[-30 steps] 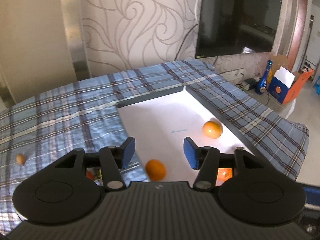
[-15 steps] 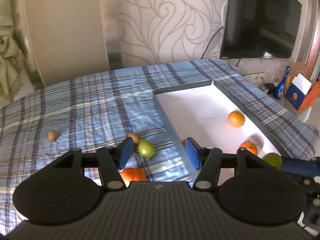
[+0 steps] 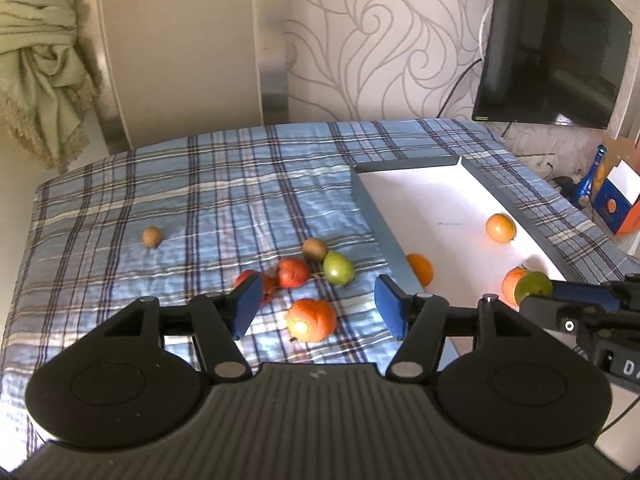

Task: Organize fruits
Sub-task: 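Lower the green lime into the white box and open the right tool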

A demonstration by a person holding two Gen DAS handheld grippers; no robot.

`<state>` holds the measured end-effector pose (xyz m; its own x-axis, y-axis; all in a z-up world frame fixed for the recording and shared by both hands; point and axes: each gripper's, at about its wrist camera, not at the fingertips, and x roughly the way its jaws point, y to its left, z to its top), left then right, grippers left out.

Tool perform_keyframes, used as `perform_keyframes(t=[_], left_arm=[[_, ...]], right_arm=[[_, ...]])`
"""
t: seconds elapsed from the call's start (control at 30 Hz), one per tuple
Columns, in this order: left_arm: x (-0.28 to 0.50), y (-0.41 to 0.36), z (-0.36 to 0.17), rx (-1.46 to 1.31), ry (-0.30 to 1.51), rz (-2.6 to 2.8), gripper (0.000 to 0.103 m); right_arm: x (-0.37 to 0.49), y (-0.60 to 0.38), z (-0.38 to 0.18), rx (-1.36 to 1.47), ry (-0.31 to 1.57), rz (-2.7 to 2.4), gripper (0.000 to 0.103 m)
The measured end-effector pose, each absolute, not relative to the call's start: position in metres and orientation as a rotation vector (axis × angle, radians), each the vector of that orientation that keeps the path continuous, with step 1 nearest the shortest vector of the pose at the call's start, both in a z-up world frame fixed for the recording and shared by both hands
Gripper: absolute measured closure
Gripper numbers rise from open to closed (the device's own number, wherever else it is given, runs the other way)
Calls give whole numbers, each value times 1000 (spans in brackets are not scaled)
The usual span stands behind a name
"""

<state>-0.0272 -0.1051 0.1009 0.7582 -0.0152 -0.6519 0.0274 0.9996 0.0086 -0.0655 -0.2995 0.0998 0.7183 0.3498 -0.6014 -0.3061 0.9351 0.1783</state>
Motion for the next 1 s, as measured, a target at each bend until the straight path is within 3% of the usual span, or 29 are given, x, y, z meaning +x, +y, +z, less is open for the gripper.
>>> perform_keyframes(t=[1.0], left_arm=[[-88, -58, 95, -59, 717, 152, 33]], right_arm=[[-23, -299, 81, -3, 716, 335, 77]])
